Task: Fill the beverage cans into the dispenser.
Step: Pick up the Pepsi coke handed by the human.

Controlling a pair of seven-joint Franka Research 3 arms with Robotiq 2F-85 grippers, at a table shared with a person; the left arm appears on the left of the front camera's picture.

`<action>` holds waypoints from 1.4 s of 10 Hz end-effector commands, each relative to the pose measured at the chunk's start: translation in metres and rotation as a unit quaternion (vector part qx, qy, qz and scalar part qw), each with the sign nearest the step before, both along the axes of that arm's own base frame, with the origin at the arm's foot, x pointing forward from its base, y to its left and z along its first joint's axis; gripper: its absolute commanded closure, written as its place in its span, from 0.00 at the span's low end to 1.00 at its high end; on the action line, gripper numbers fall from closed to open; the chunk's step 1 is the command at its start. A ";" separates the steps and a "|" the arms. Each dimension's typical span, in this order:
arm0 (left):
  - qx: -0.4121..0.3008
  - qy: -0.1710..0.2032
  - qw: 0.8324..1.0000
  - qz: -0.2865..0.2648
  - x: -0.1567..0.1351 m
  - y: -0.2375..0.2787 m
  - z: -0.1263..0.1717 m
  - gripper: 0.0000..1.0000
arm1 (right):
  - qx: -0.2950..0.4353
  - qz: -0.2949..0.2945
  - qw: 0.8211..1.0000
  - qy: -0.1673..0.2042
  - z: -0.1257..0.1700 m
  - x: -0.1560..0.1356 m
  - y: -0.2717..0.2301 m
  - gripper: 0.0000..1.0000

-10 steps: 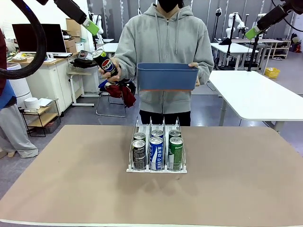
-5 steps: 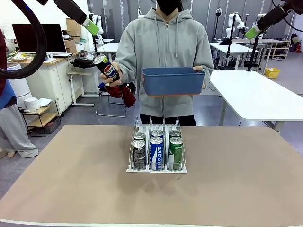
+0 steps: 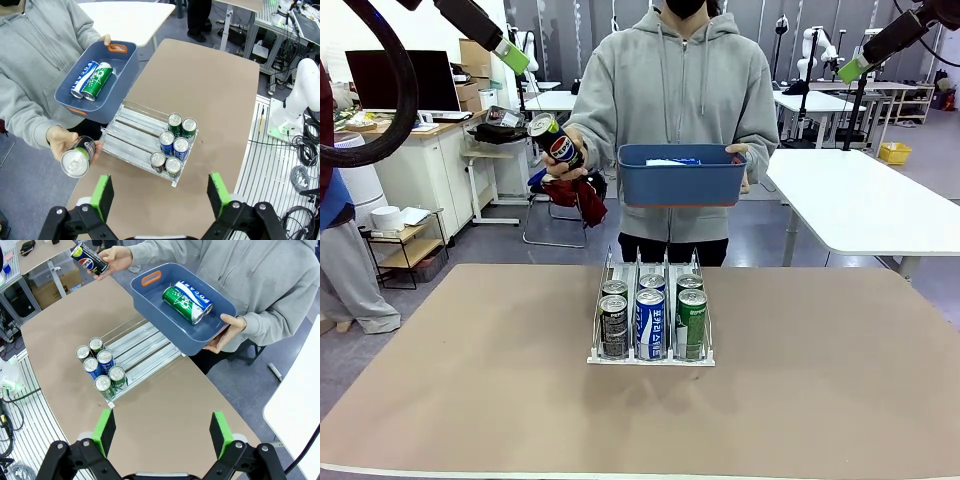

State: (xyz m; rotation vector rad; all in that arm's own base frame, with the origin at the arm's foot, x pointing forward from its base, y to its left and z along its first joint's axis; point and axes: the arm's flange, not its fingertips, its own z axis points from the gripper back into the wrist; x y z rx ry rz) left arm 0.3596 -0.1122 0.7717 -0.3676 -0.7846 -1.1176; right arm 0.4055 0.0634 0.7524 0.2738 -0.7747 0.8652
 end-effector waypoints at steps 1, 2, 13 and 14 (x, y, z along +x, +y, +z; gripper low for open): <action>0.000 -0.001 1.000 0.005 0.001 0.000 0.000 0.00 | 0.000 0.002 1.000 0.001 0.000 -0.001 0.000 0.00; 0.000 -0.001 1.000 0.005 0.001 0.000 0.000 0.00 | 0.000 0.002 1.000 0.001 0.000 -0.001 0.000 0.00; 0.050 -0.011 0.998 0.043 0.011 0.001 -0.008 0.00 | 0.000 0.002 1.000 0.001 0.000 -0.001 0.000 0.00; 0.068 -0.022 0.997 0.035 0.014 -0.003 -0.012 0.00 | 0.000 0.002 1.000 0.001 0.000 -0.001 0.000 0.00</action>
